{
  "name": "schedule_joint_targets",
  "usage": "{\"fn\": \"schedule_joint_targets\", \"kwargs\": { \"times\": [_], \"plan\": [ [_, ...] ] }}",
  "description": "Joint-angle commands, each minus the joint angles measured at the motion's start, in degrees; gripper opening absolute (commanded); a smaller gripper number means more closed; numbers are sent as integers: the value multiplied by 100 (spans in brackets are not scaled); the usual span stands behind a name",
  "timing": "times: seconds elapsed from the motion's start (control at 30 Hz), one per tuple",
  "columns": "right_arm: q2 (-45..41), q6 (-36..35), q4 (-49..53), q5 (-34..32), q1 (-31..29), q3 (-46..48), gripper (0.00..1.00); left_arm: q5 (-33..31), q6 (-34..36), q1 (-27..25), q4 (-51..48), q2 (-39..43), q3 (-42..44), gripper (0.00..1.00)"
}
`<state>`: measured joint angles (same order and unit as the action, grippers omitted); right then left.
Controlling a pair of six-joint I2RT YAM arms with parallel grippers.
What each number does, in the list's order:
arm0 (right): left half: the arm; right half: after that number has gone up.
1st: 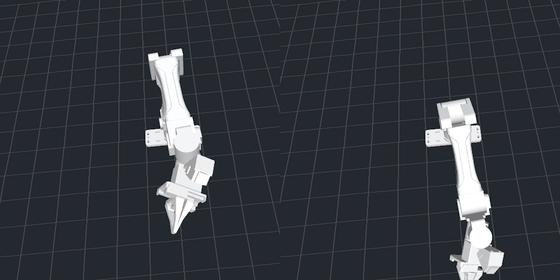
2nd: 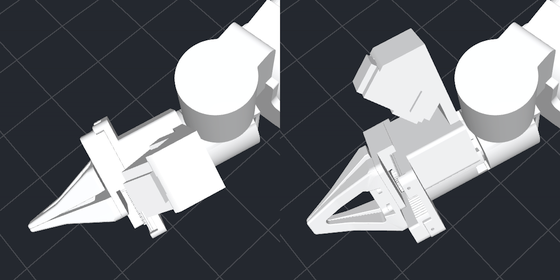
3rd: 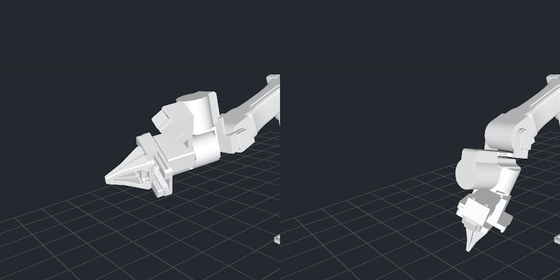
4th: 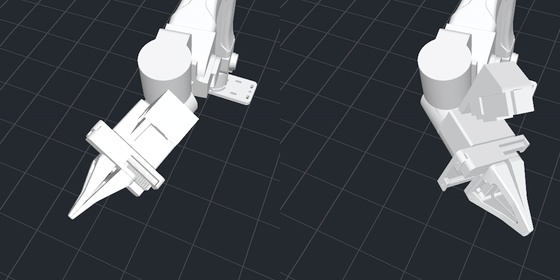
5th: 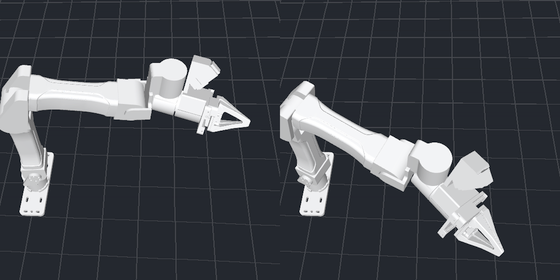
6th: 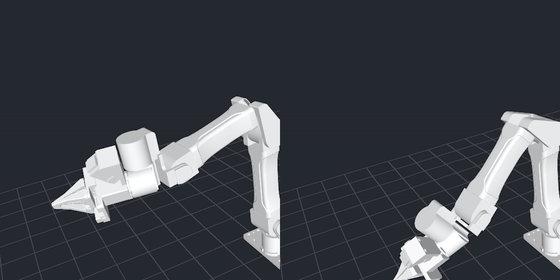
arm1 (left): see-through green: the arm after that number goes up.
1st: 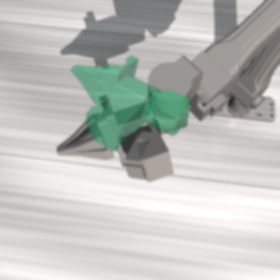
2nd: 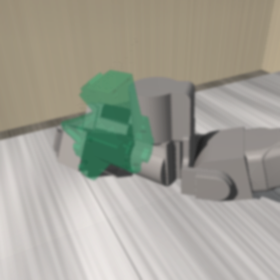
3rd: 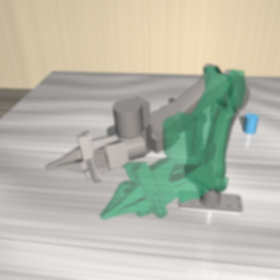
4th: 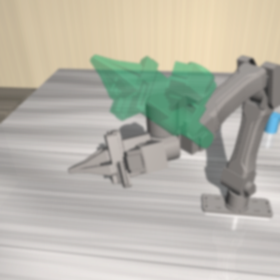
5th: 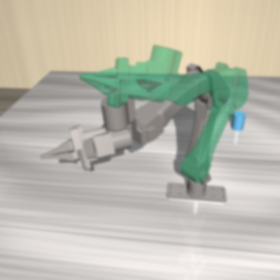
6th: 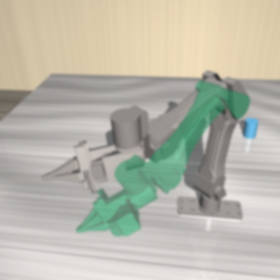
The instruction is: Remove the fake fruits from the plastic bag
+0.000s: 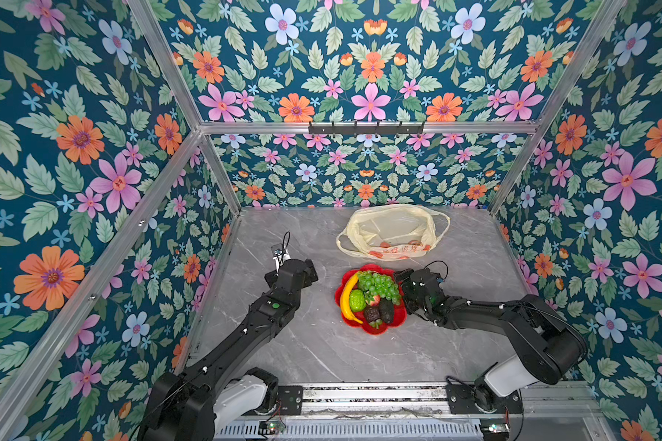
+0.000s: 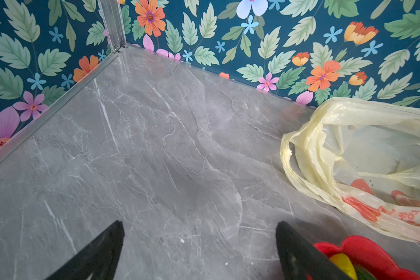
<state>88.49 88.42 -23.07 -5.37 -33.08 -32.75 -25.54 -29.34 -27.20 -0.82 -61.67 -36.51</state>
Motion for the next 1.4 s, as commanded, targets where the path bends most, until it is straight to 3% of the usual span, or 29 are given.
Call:
{"fn": "schedule_joint_targets", "kwargs": {
  "times": [0.0, 0.27, 0.43, 0.5, 0.73, 0.83, 1.0, 1.07, 1.17, 1.27, 1.33, 1.37],
  "plan": [
    [-142, -141, 442, -124, 81, -30, 99, -127, 113, 13, 81, -43, -13, 100],
    [-944, -1233, 1602, 91, 748, -46, 99, -628, 446, 26, 420, -238, -72, 100],
    [-1438, -3106, 2700, 278, 1471, -588, 99, -968, 532, 405, 834, -249, 62, 100],
    [-1574, -3908, 3051, 21, 1602, -824, 99, -1162, 662, 582, 1096, -302, 146, 100],
    [-2129, -6863, 2001, -1569, 1647, -313, 99, -1743, 1707, 1036, 3038, -768, 1008, 100],
    [-2046, -7526, 1283, -1808, 1933, -4, 99, -1854, 2035, 1174, 3849, -1146, 1278, 100],
    [-1891, -8162, 572, -1561, 2312, 210, 99, -1476, 2875, 1372, 6304, -1809, 2169, 100],
    [-1674, -8349, 150, -1031, 2610, 359, 99, -1340, 3157, 1452, 6970, -2168, 2264, 100],
    [-1325, -8581, -455, -830, 2811, 558, 99, -782, 3120, 1547, 7017, -2314, 2219, 100],
    [-1023, -8762, -1273, -218, 3007, 829, 99, -201, 3287, 1809, 8008, -2933, 2278, 100],
    [-822, -8692, -1498, 493, 3306, 881, 99, 184, 2937, 1992, 7036, -2655, 2118, 100],
    [-717, -8615, -1812, 738, 3438, 975, 99, 465, 2890, 2097, 7193, -2748, 2147, 100]
  ]
}}
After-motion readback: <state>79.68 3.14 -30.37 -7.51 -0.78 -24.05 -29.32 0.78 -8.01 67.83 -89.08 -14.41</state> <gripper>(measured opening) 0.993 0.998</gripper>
